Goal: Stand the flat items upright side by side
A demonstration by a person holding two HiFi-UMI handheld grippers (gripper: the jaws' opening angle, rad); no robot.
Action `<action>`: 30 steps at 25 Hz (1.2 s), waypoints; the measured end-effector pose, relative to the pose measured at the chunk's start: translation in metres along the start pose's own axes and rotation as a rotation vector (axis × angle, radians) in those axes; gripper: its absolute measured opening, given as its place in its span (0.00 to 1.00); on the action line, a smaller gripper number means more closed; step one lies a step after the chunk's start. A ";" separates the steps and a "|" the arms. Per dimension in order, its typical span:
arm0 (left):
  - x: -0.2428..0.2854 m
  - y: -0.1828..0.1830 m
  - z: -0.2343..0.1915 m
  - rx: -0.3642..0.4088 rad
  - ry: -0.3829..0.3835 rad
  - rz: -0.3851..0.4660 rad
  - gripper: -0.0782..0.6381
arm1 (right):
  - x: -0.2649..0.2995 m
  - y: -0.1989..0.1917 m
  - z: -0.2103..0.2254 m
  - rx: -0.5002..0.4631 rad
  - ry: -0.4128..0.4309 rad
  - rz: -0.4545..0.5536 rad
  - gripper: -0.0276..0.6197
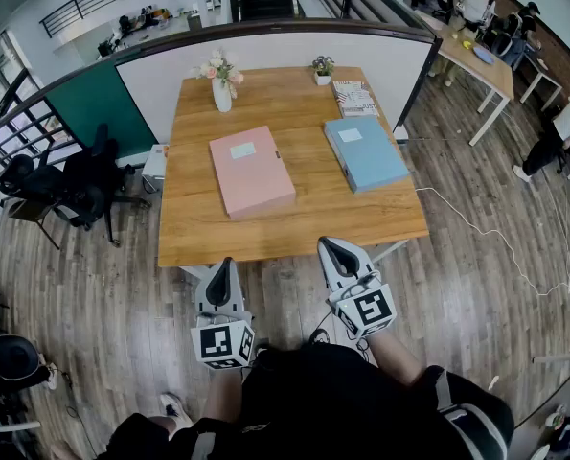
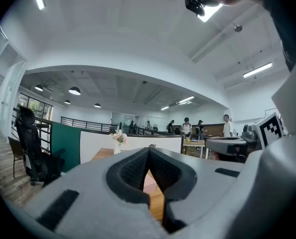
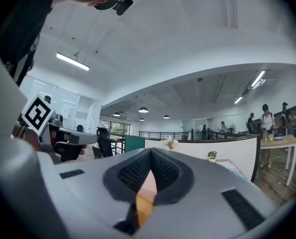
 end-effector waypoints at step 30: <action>-0.032 -0.067 -0.048 -0.041 -0.107 -0.152 0.22 | -0.013 -0.054 -0.063 0.057 -0.025 -0.143 0.15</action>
Point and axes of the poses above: the fingertips, and each gripper's own axes: x forward along the fingers, z to its right, y out of its top, the point moved 5 cm from there along -x, backward along the fingers, and after that the axes turned 13 degrees about -z, right-handed, at the moved point
